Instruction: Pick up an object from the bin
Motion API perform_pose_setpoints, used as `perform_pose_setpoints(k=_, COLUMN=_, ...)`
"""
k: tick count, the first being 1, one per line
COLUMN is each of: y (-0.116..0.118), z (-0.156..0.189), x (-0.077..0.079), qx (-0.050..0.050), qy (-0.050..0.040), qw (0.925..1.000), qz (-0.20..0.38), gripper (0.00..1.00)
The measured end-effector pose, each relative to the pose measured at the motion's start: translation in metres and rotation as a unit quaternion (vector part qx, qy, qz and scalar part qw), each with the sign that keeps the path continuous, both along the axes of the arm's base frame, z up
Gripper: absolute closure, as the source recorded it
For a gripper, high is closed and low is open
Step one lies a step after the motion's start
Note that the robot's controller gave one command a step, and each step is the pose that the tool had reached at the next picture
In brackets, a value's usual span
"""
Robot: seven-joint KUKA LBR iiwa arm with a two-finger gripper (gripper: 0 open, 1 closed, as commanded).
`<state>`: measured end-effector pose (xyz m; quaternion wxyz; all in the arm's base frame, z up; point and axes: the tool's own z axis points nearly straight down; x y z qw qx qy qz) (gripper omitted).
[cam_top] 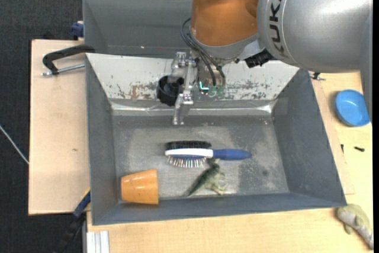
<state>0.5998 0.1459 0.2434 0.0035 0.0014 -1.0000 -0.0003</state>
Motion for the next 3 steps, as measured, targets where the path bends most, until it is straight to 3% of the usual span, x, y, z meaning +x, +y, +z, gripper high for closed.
perform_pose_setpoints(k=1, y=-0.007, z=-0.158, x=-0.054, qx=0.002, qy=-0.0095, qw=0.9993, qz=0.035, gripper=0.00)
perform_pose_setpoints(k=2, y=-0.007, z=-0.160, x=-0.056, qx=0.002, qy=-0.0072, qw=0.9994, qz=0.035, gripper=1.00)
perform_pose_setpoints(k=3, y=0.007, z=-0.031, x=-0.062, qx=0.002, qy=-0.0103, qw=0.9926, qz=0.121, gripper=1.00)
